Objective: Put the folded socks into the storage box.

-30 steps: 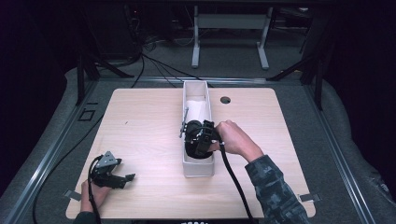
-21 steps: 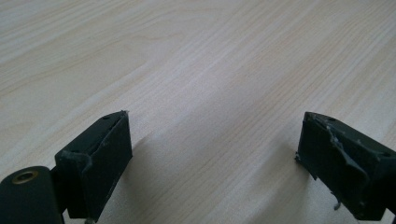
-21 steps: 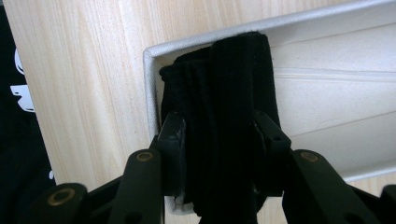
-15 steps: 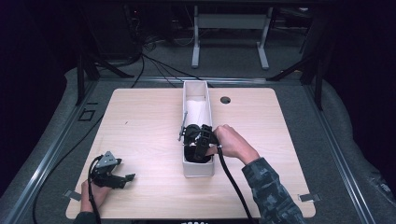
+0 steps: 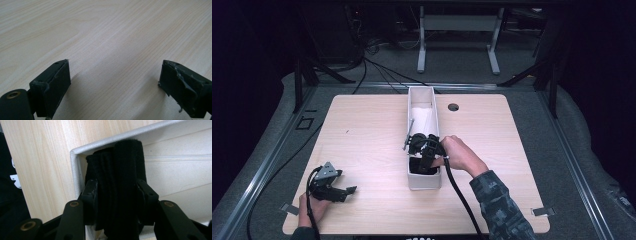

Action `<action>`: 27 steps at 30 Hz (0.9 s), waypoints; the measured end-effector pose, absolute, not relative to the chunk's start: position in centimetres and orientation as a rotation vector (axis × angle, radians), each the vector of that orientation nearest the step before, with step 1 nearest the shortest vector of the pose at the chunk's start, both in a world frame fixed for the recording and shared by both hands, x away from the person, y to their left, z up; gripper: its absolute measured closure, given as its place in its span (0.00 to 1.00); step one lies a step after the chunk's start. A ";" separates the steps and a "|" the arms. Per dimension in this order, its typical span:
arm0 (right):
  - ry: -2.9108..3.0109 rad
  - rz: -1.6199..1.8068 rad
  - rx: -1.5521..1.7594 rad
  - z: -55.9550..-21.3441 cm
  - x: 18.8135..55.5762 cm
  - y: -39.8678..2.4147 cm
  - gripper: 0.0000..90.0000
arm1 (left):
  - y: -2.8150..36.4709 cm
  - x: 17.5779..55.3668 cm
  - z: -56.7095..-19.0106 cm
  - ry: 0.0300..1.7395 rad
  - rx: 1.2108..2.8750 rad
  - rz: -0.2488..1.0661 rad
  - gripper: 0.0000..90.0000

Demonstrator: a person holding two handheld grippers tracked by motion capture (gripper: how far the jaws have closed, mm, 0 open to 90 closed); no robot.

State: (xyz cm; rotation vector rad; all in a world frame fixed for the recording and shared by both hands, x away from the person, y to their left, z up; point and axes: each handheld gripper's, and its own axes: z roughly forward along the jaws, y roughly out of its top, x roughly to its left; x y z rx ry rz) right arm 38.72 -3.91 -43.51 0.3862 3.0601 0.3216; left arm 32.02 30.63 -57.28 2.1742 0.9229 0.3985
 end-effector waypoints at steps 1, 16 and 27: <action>3.059 0.321 0.390 -43.5 38.7 -3.9 0.61 | 30.6 32.0 -57.3 0.923 2.174 0.399 0.11; 3.006 0.367 0.430 -42.4 38.7 -4.9 0.28 | 30.6 32.0 -57.3 0.924 2.173 0.398 0.11; 2.946 0.419 0.429 -40.9 37.8 -6.4 0.12 | 30.6 32.0 -57.3 0.921 2.175 0.400 0.11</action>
